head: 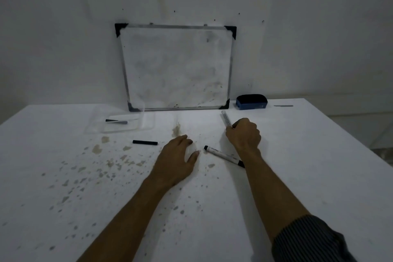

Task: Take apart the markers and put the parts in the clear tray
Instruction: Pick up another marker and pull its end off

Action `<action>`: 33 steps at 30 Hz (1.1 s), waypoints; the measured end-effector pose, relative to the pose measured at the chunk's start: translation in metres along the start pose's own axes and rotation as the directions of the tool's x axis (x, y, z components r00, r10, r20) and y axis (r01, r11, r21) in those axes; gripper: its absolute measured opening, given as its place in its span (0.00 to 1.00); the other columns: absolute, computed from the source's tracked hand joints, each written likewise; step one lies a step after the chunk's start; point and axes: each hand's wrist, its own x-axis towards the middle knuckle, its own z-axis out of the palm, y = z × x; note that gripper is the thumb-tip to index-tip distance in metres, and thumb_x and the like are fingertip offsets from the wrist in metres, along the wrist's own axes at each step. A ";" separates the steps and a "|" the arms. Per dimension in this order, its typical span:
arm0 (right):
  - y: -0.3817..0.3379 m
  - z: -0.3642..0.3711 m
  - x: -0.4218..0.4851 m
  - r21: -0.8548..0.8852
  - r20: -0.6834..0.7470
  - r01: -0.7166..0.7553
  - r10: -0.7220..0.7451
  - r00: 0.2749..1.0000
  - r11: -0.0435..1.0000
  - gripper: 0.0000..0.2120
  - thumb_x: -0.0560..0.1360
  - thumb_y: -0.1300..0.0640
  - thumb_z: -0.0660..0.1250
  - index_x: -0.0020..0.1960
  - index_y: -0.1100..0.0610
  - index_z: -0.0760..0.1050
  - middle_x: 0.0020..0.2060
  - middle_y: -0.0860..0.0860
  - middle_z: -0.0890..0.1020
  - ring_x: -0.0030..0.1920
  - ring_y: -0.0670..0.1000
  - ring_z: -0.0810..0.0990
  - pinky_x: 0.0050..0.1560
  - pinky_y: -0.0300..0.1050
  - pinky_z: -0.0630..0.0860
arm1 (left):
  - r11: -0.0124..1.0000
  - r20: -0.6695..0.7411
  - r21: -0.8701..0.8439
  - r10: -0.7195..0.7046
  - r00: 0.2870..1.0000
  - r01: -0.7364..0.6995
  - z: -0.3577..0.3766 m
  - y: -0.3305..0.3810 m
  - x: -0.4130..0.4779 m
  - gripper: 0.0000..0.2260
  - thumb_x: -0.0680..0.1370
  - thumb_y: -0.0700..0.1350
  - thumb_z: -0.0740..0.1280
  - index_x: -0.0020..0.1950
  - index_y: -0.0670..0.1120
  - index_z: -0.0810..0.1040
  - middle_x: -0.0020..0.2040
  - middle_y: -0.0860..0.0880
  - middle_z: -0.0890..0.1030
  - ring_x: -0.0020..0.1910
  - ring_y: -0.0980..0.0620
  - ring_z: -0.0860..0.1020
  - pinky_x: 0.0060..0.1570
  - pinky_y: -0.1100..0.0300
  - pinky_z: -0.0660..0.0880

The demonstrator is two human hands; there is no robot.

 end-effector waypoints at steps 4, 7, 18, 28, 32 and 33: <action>0.005 0.004 -0.002 -0.016 -0.004 0.014 -0.014 1.000 1.000 0.16 0.76 0.47 0.71 0.49 0.61 0.82 0.46 0.56 0.85 0.48 0.59 0.85 0.41 0.44 0.74 | 1.000 0.000 -0.002 0.007 1.000 -0.007 0.001 -0.002 0.000 0.25 0.83 0.58 0.63 0.76 0.45 0.72 0.79 0.46 0.70 0.78 0.47 0.66 0.77 0.55 0.60; 0.006 -0.007 -0.017 0.010 -0.066 0.080 -0.079 0.995 0.997 0.19 0.76 0.46 0.71 0.58 0.60 0.80 0.54 0.58 0.81 0.54 0.59 0.81 0.51 0.52 0.78 | 1.000 0.000 -0.016 0.005 1.000 -0.005 0.001 -0.001 -0.001 0.25 0.83 0.57 0.63 0.76 0.44 0.73 0.79 0.45 0.71 0.78 0.47 0.67 0.77 0.55 0.60; 0.028 -0.018 -0.100 -0.188 0.089 0.344 -0.333 0.939 0.920 0.16 0.77 0.47 0.67 0.61 0.54 0.79 0.56 0.55 0.79 0.57 0.56 0.76 0.56 0.51 0.75 | 0.985 0.026 -0.171 -0.034 0.999 0.038 -0.015 0.007 -0.015 0.22 0.83 0.52 0.65 0.76 0.47 0.71 0.72 0.48 0.76 0.71 0.49 0.74 0.70 0.59 0.67; -0.005 -0.028 -0.128 0.276 0.316 0.378 -0.455 0.833 0.884 0.17 0.77 0.37 0.66 0.60 0.45 0.82 0.46 0.49 0.86 0.42 0.43 0.82 0.38 0.35 0.77 | 0.727 -0.061 -0.682 -0.164 0.985 0.079 -0.052 0.007 -0.049 0.13 0.85 0.52 0.64 0.67 0.51 0.79 0.51 0.50 0.84 0.43 0.60 0.84 0.46 0.63 0.82; -0.030 -0.029 -0.134 0.475 0.366 0.274 -0.470 0.803 0.836 0.16 0.75 0.39 0.72 0.58 0.45 0.84 0.41 0.48 0.88 0.39 0.46 0.85 0.40 0.39 0.80 | 0.703 -0.127 -0.705 -0.246 0.961 0.087 -0.071 -0.012 -0.060 0.08 0.84 0.46 0.67 0.57 0.46 0.84 0.40 0.49 0.84 0.37 0.58 0.83 0.43 0.61 0.82; -0.034 -0.030 -0.134 0.590 0.396 0.148 -0.444 0.804 0.794 0.15 0.75 0.43 0.74 0.58 0.47 0.84 0.41 0.49 0.89 0.38 0.49 0.86 0.40 0.42 0.81 | 0.672 -0.136 -0.734 -0.288 0.948 0.099 -0.074 -0.016 -0.060 0.08 0.84 0.46 0.67 0.57 0.45 0.84 0.40 0.49 0.84 0.36 0.58 0.83 0.45 0.60 0.83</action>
